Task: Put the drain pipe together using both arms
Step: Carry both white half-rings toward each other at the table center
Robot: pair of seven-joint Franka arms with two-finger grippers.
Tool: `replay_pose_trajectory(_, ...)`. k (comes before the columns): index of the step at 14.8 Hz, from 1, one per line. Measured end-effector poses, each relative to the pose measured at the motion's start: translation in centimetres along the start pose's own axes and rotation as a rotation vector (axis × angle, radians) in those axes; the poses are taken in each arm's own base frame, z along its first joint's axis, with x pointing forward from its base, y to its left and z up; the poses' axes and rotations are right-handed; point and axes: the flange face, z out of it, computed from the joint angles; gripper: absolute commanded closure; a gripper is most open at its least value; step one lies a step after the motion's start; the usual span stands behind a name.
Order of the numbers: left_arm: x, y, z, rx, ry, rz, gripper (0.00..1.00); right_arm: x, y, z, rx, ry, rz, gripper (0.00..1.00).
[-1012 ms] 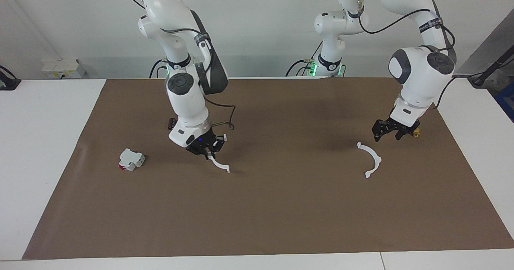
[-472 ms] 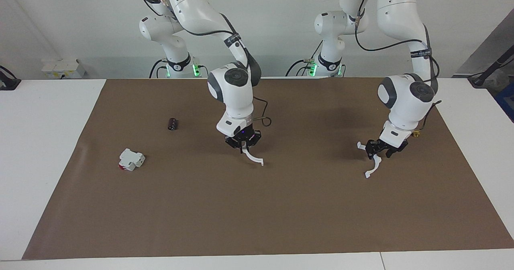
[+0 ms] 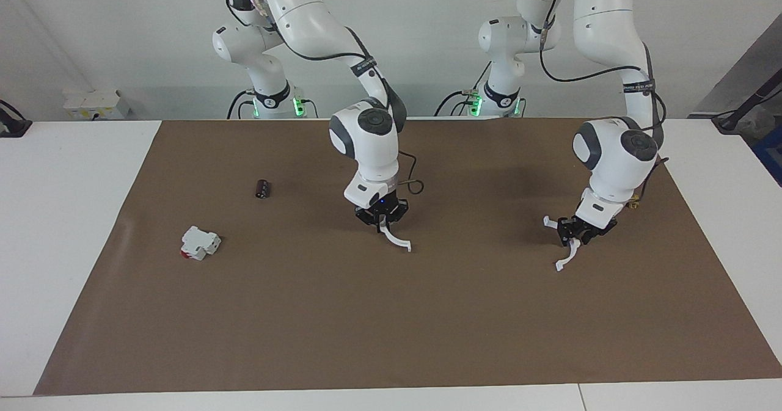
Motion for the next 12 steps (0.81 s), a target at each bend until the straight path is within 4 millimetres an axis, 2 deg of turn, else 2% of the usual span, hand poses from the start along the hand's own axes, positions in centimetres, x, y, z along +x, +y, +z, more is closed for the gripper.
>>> replay_pose_trajectory(2, 0.2, 0.1, -0.3, 0.000, 0.005, 0.001, 1.00, 0.0, 0.1, 0.1, -0.002, -0.001, 0.001, 1.00)
replay_pose_trajectory(3, 0.5, 0.3, -0.7, -0.001, 0.007, 0.005, 1.00, 0.0, 0.1, 0.2, -0.003, -0.003, 0.001, 0.93)
replay_pose_trajectory(5, 1.2, 1.3, -2.2, -0.006, 0.001, 0.021, 1.00, -0.1, 0.2, 0.7, -0.003, -0.002, 0.001, 0.60)
replay_pose_trajectory(7, 1.4, 4.0, -4.1, -0.012, -0.009, 0.037, 1.00, -0.2, 0.2, 1.1, -0.002, 0.002, 0.000, 0.00)
replay_pose_trajectory(10, 0.6, 11.7, -5.5, -0.024, -0.017, 0.022, 1.00, -0.1, 0.1, 0.9, 0.000, 0.005, 0.021, 0.00)
replay_pose_trajectory(12, -0.4, 16.9, -5.7, -0.032, -0.018, 0.005, 1.00, 0.6, 0.3, -0.1, 0.008, 0.023, 0.049, 0.00)
